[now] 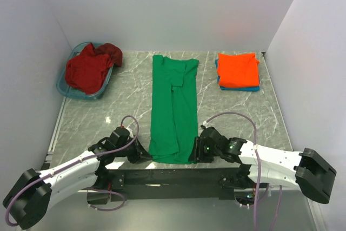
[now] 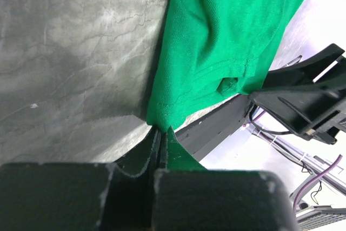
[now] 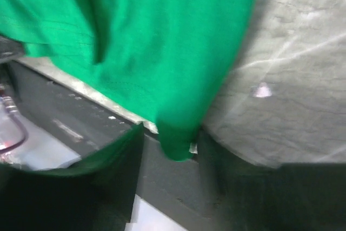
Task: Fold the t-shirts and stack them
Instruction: Fold the tshirt
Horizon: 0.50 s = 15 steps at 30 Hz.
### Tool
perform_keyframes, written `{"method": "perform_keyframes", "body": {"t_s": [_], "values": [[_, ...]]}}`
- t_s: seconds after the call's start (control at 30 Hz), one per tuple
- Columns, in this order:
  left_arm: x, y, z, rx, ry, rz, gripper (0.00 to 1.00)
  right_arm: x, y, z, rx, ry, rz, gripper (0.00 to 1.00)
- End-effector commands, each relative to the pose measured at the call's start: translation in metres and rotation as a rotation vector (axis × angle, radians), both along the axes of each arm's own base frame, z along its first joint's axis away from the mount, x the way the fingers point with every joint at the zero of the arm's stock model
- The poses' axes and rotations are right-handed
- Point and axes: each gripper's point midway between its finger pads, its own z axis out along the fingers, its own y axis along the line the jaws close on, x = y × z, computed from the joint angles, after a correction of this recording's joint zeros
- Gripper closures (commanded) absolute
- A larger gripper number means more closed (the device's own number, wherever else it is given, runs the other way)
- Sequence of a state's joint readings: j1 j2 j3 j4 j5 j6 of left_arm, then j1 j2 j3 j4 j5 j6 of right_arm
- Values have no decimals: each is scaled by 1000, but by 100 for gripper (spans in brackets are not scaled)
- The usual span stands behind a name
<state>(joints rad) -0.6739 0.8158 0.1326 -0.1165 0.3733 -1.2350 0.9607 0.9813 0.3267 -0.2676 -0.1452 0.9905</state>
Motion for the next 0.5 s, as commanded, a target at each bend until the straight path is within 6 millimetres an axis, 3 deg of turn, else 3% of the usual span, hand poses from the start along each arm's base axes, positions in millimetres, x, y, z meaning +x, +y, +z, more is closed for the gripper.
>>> {"method": "perform_keyframes", "body": {"t_s": [0.0, 0.13, 0.23, 0.47], "values": [[3, -4, 3, -20, -18, -3, 100, -11, -17, -15, -109, 51, 10, 59], [8, -8, 10, -31, -44, -5, 100, -3, -17, -11, -129, 18, -4, 76], [17, -10, 17, -22, -84, -5, 100, 10, -14, 1, -126, -42, -15, 83], [38, -17, 31, 16, -157, -20, 100, 43, -6, 33, -139, -189, -45, 91]]}}
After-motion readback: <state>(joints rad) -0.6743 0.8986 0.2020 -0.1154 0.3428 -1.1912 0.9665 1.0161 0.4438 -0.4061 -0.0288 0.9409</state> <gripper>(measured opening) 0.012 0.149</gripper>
